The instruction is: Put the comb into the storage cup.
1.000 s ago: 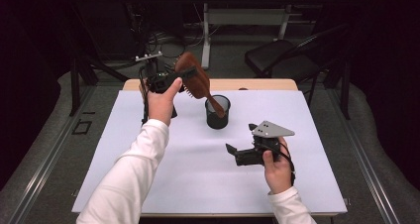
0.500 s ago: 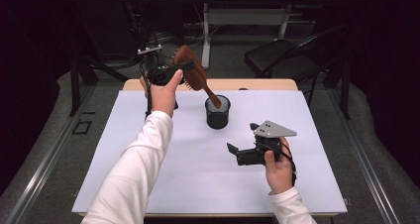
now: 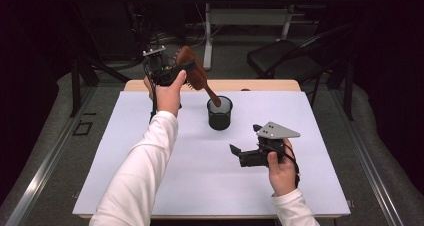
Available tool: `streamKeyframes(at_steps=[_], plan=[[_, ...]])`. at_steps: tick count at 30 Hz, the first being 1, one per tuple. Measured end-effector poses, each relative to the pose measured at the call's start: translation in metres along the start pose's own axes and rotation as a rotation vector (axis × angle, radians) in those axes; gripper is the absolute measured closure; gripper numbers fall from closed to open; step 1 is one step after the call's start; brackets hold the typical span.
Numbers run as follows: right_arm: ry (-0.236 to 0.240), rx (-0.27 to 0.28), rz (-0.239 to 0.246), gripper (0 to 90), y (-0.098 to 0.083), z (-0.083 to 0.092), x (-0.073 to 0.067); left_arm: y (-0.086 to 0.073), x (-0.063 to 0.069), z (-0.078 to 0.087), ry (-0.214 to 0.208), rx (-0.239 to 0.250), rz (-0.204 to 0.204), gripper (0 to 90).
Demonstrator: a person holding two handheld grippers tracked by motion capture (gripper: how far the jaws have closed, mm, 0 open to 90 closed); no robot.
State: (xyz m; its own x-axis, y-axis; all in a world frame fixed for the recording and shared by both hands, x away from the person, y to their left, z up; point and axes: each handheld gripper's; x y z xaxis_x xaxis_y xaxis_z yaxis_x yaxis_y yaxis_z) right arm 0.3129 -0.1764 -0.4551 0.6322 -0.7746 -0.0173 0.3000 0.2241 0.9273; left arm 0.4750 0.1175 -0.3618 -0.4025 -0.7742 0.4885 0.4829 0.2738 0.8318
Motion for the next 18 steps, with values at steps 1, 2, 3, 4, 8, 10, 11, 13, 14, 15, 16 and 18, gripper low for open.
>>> streamKeyframes(at_steps=[1, 2, 3, 4, 8, 10, 11, 13, 14, 15, 16, 18], plan=[[-0.001, 0.001, -0.001, 0.0, 0.000, 0.000, 0.000, -0.001, 0.000, -0.001, 0.003, -0.001, -0.001, 50.6], [-0.001, 0.001, 0.000, 0.0, 0.000, 0.000, 0.000, -0.001, 0.000, -0.002, 0.007, 0.001, 0.004, 50.6], [-0.002, 0.001, 0.002, 0.0, 0.000, 0.000, 0.000, -0.002, -0.001, -0.003, 0.008, 0.001, 0.000, 50.6], [-0.002, 0.002, 0.002, 0.0, 0.000, 0.001, 0.000, -0.003, -0.001, -0.004, 0.007, 0.001, 0.003, 50.6], [-0.004, 0.002, 0.002, 0.0, -0.001, 0.002, 0.000, -0.006, -0.001, -0.009, 0.017, -0.001, 0.001, 50.6], [-0.007, 0.001, 0.003, 0.0, -0.001, 0.003, 0.001, -0.008, -0.001, -0.011, 0.017, 0.000, 0.003, 50.6], [-0.007, 0.001, 0.001, 0.0, -0.001, 0.003, 0.001, -0.009, -0.001, -0.013, 0.017, 0.000, 0.006, 50.6], [-0.010, 0.002, 0.001, 0.0, -0.002, 0.004, 0.001, -0.010, 0.000, -0.015, 0.018, -0.004, 0.003, 50.6], [-0.011, 0.001, 0.000, 0.0, -0.002, 0.004, 0.001, -0.011, 0.000, -0.016, 0.018, -0.005, 0.002, 50.6], [-0.012, 0.003, -0.001, 0.0, -0.002, 0.005, 0.001, -0.012, 0.001, -0.017, 0.019, -0.007, 0.001, 50.5], [-0.012, 0.003, -0.002, 0.0, -0.002, 0.005, 0.001, -0.013, 0.001, -0.018, 0.018, -0.009, -0.002, 50.6], [-0.015, 0.003, -0.004, 0.0, -0.002, 0.006, 0.002, -0.015, 0.001, -0.020, 0.019, -0.017, -0.004, 50.6]])
Point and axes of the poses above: each handheld gripper's, and its own axes: z roughly backward along the jaws, y roughly out of its top, x roughly to its right, and after that the axes turned 2 degrees about -y, right-handed
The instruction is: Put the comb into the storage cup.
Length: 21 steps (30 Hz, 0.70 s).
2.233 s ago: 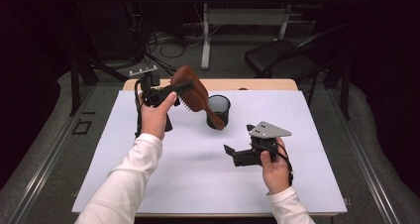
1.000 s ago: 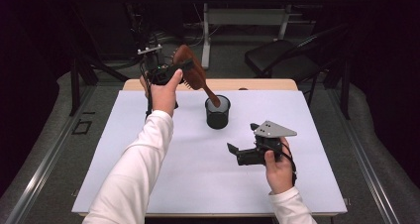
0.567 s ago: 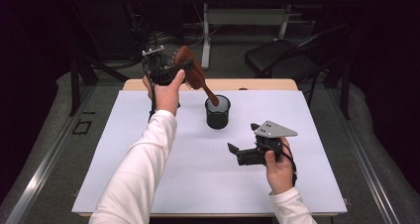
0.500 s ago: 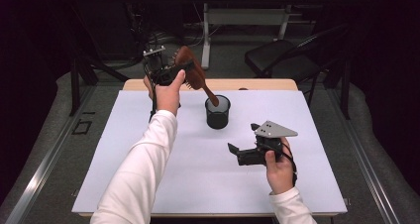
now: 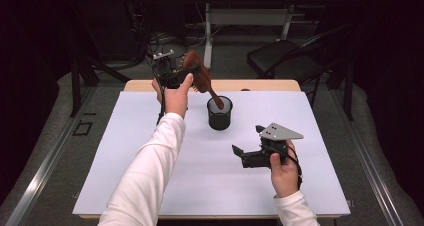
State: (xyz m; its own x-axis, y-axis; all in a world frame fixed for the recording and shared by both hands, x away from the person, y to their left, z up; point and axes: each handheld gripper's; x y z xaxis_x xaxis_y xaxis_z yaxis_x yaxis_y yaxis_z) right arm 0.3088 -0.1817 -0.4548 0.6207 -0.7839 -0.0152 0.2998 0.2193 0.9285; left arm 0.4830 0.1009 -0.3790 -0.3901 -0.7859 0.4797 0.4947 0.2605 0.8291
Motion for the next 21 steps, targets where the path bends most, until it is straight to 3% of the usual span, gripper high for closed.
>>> streamKeyframes(at_steps=[6, 21], plan=[[-0.008, 0.003, -0.001, 0.0, -0.001, 0.002, 0.001, -0.008, -0.003, -0.006, 0.009, -0.007, 0.019, 50.6], [-0.007, 0.004, -0.005, 0.0, -0.001, 0.002, 0.002, -0.022, -0.011, -0.014, 0.029, -0.028, 0.024, 50.5]])
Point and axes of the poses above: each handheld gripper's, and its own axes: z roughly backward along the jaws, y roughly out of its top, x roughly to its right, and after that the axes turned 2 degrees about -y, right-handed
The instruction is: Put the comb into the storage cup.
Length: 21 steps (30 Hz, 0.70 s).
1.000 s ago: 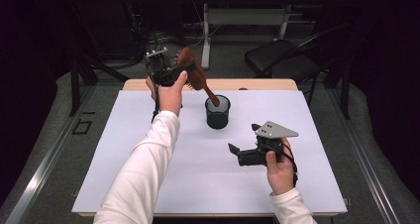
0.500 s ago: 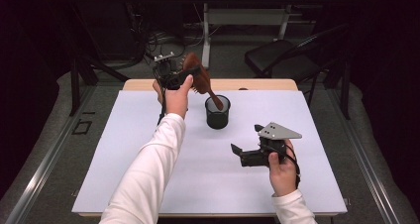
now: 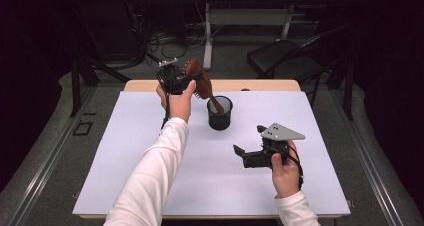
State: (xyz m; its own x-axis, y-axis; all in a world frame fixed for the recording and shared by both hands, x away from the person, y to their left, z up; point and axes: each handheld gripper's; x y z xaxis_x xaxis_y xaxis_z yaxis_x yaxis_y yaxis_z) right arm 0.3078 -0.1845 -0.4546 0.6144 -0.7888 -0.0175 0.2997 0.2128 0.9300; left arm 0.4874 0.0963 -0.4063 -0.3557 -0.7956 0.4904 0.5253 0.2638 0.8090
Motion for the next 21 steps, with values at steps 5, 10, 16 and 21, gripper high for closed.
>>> streamKeyframes(at_steps=[5, 10, 16, 21], plan=[[0.000, -0.002, 0.001, 0.0, 0.000, 0.000, 0.000, -0.004, -0.003, -0.003, 0.006, -0.006, 0.004, 50.5], [-0.001, -0.002, 0.001, 0.0, 0.000, 0.000, 0.000, -0.008, -0.003, -0.005, 0.004, -0.004, 0.007, 50.5], [-0.001, -0.003, 0.001, 0.0, -0.001, -0.001, 0.000, -0.011, -0.002, -0.008, 0.008, -0.019, -0.002, 50.5], [0.001, -0.003, 0.001, 0.0, 0.000, 0.000, 0.000, -0.016, -0.003, -0.011, 0.011, -0.024, 0.004, 50.5]])
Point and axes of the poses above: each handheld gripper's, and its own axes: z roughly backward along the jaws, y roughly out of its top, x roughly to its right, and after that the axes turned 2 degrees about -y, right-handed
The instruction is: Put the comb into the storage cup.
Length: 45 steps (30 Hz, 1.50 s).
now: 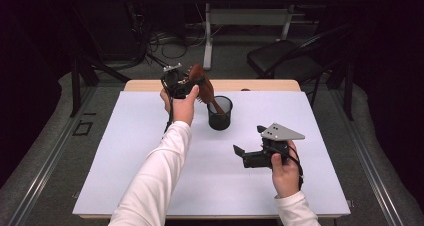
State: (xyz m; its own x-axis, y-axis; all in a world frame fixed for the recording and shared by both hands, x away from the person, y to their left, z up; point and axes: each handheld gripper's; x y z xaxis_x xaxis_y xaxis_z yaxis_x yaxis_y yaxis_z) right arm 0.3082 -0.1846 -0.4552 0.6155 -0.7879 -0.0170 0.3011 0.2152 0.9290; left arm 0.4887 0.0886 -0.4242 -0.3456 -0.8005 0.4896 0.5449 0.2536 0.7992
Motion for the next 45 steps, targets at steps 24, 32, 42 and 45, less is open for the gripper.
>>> streamKeyframes(at_steps=[24, 32, 42, 45], plan=[[-0.004, -0.005, -0.001, 0.0, -0.001, -0.001, 0.001, -0.013, -0.001, -0.011, -0.019, -0.027, 0.025, 50.5], [-0.003, -0.006, -0.001, 0.0, -0.002, -0.001, 0.001, -0.014, -0.001, -0.013, -0.018, -0.032, 0.030, 50.5], [-0.001, -0.008, -0.001, 0.0, -0.002, -0.001, 0.001, -0.015, -0.005, -0.013, -0.022, -0.031, 0.039, 50.3], [-0.001, -0.007, 0.000, 0.0, -0.001, -0.001, 0.000, -0.015, -0.007, -0.013, -0.020, -0.030, 0.052, 50.1]])
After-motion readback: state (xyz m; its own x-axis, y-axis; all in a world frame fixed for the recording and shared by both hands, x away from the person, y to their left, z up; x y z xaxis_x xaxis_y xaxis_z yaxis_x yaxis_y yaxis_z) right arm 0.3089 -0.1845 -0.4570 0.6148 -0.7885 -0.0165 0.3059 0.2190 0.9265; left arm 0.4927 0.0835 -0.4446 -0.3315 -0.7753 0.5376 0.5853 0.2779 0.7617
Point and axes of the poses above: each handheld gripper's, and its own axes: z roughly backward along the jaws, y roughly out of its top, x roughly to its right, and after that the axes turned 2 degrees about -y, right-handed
